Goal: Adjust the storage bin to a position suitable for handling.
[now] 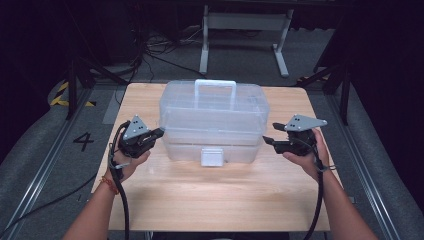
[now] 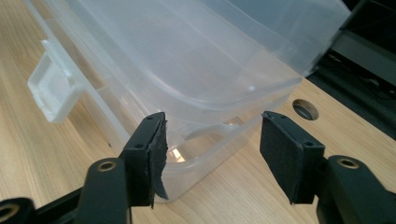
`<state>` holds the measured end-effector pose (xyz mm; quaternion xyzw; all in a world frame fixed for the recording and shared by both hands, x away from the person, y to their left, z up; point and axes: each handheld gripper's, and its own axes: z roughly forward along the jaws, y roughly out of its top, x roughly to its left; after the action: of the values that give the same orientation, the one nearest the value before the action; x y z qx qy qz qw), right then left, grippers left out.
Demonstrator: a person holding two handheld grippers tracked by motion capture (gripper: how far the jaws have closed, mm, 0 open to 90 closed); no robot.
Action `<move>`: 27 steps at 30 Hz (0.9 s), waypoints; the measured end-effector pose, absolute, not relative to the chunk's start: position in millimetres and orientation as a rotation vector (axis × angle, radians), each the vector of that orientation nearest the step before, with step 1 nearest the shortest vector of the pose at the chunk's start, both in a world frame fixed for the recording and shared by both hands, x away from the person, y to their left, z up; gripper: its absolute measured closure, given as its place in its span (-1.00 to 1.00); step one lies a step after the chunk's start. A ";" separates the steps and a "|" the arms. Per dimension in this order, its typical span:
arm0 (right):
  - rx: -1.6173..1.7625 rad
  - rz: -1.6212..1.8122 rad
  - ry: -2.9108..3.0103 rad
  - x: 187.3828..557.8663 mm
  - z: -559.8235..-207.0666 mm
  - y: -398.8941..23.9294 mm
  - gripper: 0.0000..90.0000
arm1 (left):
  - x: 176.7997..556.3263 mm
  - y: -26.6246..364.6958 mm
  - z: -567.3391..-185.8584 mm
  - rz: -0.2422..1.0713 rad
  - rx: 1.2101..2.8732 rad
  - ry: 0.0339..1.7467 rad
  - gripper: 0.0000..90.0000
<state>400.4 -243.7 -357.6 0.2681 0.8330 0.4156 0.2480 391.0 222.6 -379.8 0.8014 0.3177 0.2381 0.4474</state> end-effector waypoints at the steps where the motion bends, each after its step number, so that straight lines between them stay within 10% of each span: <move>1: 0.735 1.121 2.264 400.4 -358.9 -242.8 -0.03 | 391.1 222.2 -379.1 0.593 1.985 0.788 0.97; 27: 0.758 1.196 2.039 412.1 -363.5 -233.2 0.02 | 394.1 221.9 -364.3 0.630 1.973 0.761 0.91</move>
<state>412.1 -233.2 -363.5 0.2889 0.7771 0.4559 0.3237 394.1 221.9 -364.3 0.7982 0.3080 0.2548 0.4507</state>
